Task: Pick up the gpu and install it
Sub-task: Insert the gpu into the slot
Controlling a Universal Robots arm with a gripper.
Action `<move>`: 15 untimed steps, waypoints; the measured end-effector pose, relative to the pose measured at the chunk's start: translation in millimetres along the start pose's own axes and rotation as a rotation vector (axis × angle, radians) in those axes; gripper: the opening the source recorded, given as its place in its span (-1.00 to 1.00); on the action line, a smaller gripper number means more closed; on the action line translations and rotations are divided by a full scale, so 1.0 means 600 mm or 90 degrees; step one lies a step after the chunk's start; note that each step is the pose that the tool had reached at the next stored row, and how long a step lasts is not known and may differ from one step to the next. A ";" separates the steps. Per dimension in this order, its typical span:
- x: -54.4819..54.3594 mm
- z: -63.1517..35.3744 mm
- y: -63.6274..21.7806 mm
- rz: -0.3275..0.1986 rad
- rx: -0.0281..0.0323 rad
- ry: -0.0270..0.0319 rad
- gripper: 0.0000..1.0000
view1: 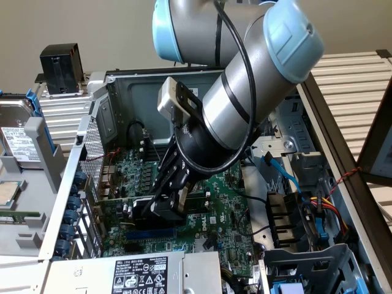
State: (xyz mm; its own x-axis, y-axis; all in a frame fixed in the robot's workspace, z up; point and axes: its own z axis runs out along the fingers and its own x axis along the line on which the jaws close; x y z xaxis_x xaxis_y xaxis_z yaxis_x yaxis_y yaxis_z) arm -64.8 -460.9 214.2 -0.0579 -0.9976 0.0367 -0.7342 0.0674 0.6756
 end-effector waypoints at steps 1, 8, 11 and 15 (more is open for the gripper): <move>0.000 0.000 0.000 0.000 -0.0004 0.0001 -0.47; 0.000 0.001 0.000 0.000 -0.0018 -0.0001 -0.47; 0.000 0.002 0.000 0.000 -0.0018 -0.0002 -0.47; 0.000 0.002 -0.001 0.000 -0.0019 -0.0003 -0.47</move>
State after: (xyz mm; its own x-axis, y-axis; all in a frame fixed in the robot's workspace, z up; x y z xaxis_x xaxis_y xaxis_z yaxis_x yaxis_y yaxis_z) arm -65.2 -461.1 213.2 -0.0578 -0.9977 0.0359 -0.7322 0.0668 0.6778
